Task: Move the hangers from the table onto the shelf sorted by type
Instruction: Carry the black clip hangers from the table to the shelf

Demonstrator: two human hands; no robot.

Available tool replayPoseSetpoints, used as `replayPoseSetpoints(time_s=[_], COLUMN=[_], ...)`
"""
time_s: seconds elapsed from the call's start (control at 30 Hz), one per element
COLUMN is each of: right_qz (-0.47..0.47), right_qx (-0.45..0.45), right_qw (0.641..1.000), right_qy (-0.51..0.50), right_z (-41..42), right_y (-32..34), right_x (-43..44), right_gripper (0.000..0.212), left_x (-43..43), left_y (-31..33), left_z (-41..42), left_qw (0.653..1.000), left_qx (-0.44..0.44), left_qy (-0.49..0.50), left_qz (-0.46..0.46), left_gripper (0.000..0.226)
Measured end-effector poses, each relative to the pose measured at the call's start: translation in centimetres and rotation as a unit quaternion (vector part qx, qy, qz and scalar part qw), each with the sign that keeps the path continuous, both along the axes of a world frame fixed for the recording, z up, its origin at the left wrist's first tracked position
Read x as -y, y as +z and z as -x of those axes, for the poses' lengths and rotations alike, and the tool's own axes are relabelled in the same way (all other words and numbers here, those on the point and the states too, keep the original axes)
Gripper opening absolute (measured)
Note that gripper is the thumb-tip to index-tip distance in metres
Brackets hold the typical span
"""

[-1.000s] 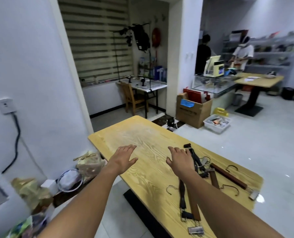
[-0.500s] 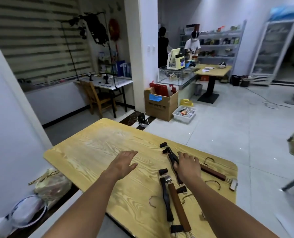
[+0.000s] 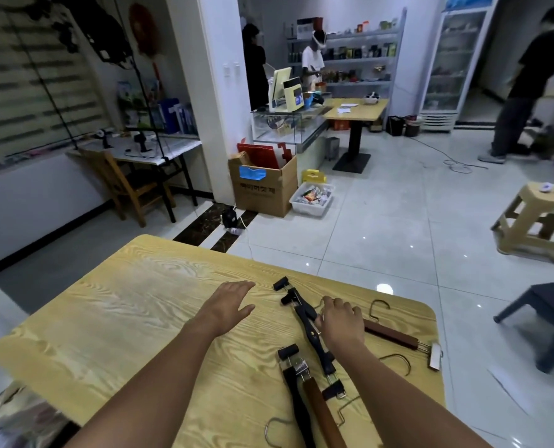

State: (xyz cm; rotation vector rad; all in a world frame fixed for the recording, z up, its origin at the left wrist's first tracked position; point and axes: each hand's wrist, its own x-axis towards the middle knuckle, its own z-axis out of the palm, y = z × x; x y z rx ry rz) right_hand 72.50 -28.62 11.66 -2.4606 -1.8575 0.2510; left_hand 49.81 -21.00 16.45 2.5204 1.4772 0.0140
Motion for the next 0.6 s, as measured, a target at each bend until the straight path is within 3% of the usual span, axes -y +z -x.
replayPoseSetpoints(time_s=[0.27,0.6], right_qz=[0.041,0.120], right_qx=[-0.006,-0.034], right_qw=[0.999,0.991], right_qy=[-0.028,-0.039], right_z=[-1.2,-0.7], right_y=[-3.9,-8.9], right_x=[-1.1,-2.7], right_gripper=[0.052,0.044], left_x=[-4.1,-9.6], left_y=[-3.0,-7.2], left_z=[-3.4,-5.5], left_qw=[0.998,0.991], left_qx=[0.005,0.013], left_qy=[-0.053,-0.107], left_qz=[0.028,0.085], left_gripper=[0.054,0.055])
